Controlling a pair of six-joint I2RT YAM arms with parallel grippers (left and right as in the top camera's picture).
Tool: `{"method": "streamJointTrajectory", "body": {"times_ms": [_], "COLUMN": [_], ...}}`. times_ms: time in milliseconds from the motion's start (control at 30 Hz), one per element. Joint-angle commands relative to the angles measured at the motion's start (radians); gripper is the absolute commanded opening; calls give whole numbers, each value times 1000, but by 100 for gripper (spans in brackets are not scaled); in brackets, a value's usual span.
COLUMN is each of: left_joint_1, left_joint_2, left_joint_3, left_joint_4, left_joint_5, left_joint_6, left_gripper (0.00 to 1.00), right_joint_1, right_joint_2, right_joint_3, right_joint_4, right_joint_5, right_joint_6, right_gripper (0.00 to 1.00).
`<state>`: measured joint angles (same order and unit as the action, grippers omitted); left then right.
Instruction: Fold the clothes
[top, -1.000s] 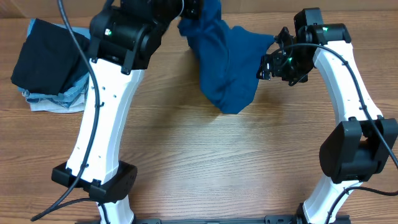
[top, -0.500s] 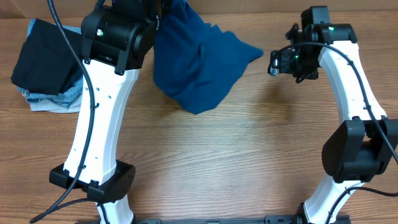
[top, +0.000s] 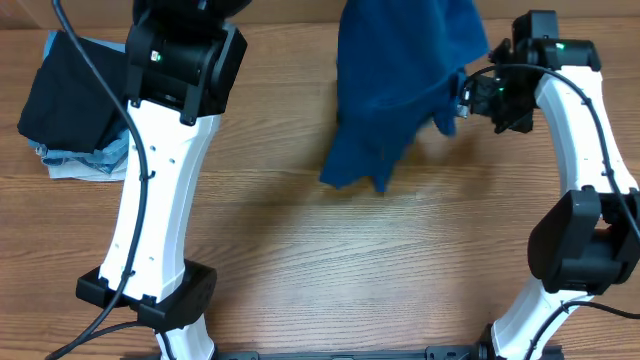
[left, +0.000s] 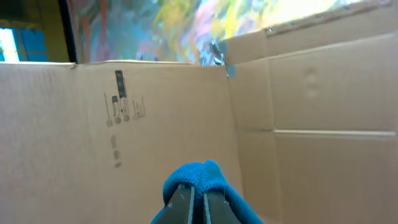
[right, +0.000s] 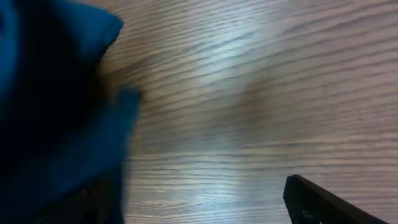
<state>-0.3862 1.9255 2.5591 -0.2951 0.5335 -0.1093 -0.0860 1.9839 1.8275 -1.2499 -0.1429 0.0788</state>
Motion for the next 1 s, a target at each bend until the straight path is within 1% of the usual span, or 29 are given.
{"method": "streamJointTrajectory", "body": {"times_ms": [0,133,267,333,367,433,500,567,667,733,867,900,967], "left_joint_1": [0,0,0,0,0,0,0,0,0,0,0,0,0], "left_joint_2": [-40,-32,-16,-12,-10,-10,-10,-10,-10,-10,-10,-10,-10], "left_joint_3": [31,30,30,30,30,30,30,30,30,30,30,30,30], "left_joint_4": [-39,-114,-134,-135,-135,-135,-121,-82,-21,1,17,19,20], "left_joint_5": [-157,-230,-230,-230,-231,-231,-231,-230,-230,-230,-230,-230,-230], "left_joint_6": [-42,60,63,85,89,89,101,106,106,106,106,106,106], "left_gripper": [4,4,4,4,4,4,4,4,4,4,4,4,4], "right_joint_1": [-49,-84,-93,-93,-93,-93,-93,-93,-76,-40,55,96,131], "right_joint_2": [-35,-35,-35,-35,-35,-35,-35,-35,-35,-35,-29,-29,-29], "right_joint_3": [18,18,18,18,18,18,-2,-68,-201,-274,-378,-410,-428], "right_joint_4": [-12,-8,-45,-100,-118,-125,-124,-71,66,163,304,371,419], "right_joint_5": [-35,-97,-150,-245,-273,-322,-398,-440,-510,-514,-525,-525,-525], "right_joint_6": [18,18,-1,-116,-183,-323,-461,-520,-595,-613,-710,-709,-708], "right_gripper": [93,94,95,95,93,87,86,86,87,88,91,91,92]}}
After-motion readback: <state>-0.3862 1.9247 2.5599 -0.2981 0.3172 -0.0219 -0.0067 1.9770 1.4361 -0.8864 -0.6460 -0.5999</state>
